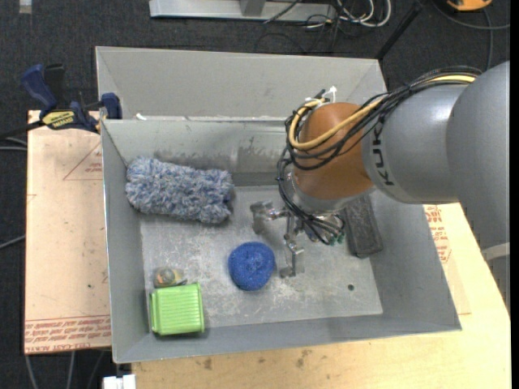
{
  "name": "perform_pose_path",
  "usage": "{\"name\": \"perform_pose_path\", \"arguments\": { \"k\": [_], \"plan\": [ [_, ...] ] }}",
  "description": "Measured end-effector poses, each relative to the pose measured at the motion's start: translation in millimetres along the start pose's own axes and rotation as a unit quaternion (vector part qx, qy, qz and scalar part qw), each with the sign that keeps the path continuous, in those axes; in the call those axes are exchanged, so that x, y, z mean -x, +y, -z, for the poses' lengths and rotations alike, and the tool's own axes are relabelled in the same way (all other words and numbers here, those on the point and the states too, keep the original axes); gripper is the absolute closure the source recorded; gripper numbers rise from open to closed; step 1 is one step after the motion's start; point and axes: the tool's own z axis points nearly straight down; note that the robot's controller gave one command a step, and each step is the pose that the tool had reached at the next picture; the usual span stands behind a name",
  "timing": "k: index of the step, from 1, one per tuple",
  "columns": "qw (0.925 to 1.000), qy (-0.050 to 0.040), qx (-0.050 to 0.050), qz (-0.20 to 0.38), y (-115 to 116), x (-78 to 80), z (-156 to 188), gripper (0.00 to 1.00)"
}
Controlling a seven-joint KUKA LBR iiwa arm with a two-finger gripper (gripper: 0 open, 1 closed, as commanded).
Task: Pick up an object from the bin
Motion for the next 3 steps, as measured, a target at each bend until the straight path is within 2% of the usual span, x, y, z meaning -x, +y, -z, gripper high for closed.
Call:
{"name": "perform_pose_path", "arguments": {
  "k": [1,2,3],
  "plan": [
    [1.0000,0.0000,0.000,0.000,0.0,0.0,0.0,0.00],
    [0.9991,0.0009,-0.001,0.043,15.4,-0.1,1.1,0.00],
    [0.9835,0.0004,0.001,0.181,53.4,-6.1,1.2,0.00]
  ]
}}
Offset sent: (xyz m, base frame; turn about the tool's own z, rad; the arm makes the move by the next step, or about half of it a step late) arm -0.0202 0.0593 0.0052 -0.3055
